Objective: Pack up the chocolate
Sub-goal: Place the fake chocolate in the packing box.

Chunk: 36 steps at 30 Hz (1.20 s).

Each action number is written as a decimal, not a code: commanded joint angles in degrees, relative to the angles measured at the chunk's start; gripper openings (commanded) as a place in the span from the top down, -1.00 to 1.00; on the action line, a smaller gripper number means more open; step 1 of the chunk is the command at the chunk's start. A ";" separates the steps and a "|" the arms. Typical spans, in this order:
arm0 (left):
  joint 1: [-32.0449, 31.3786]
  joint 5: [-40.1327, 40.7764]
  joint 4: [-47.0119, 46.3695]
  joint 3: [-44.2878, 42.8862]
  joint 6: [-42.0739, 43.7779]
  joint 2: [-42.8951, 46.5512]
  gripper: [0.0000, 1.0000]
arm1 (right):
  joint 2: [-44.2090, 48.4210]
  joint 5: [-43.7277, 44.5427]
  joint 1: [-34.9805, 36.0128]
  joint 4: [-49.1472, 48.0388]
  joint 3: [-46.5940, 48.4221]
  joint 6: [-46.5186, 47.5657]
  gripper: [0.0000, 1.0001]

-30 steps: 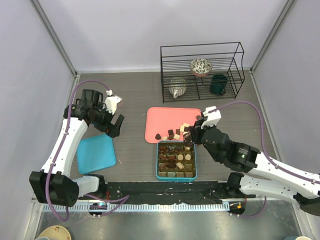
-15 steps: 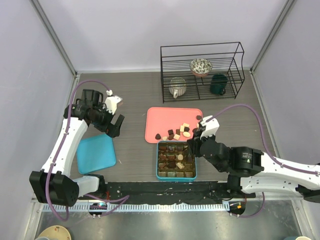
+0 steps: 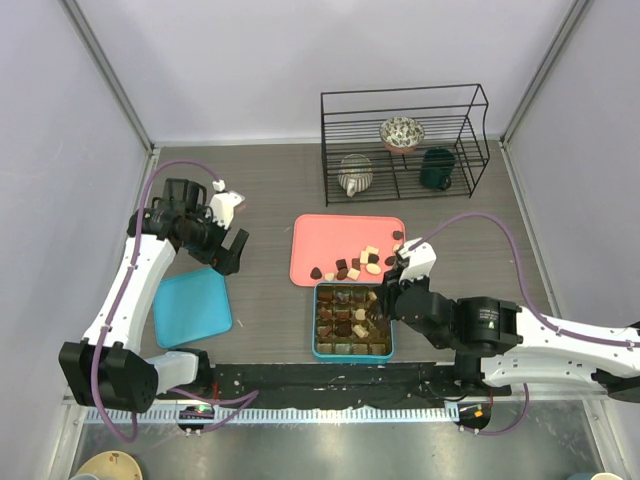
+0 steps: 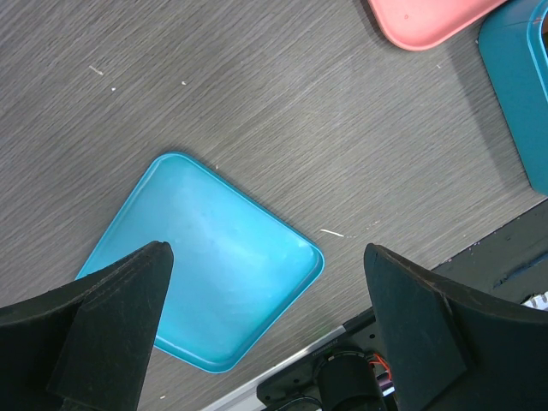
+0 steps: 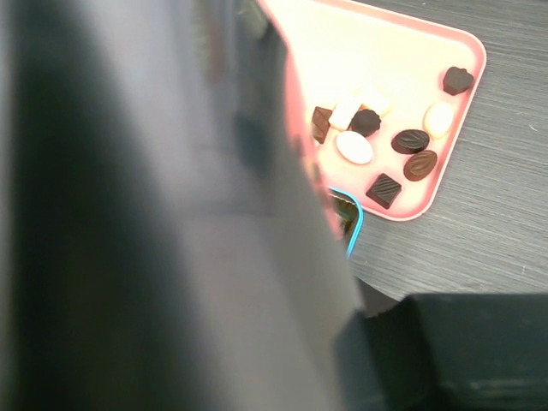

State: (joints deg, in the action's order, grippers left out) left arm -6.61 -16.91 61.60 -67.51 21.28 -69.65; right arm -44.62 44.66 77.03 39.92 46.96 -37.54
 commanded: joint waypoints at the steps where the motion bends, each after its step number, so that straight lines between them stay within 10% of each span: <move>1: 0.28 0.12 0.45 -1.31 0.26 0.13 -0.99 | 1.20 3.76 0.31 -3.00 -0.29 -0.78 0.24; 25: 0.28 0.29 0.36 -1.31 1.05 0.21 -0.99 | 1.38 6.40 0.31 -5.28 -0.38 0.09 0.23; 36: 0.28 -0.06 0.36 -1.84 0.78 -0.05 -0.99 | -7.14 8.72 -10.72 -23.27 4.11 18.37 0.26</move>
State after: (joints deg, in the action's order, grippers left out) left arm -6.61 -16.69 61.63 -67.51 21.52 -69.65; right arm -49.15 53.89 74.13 30.00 48.29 -27.86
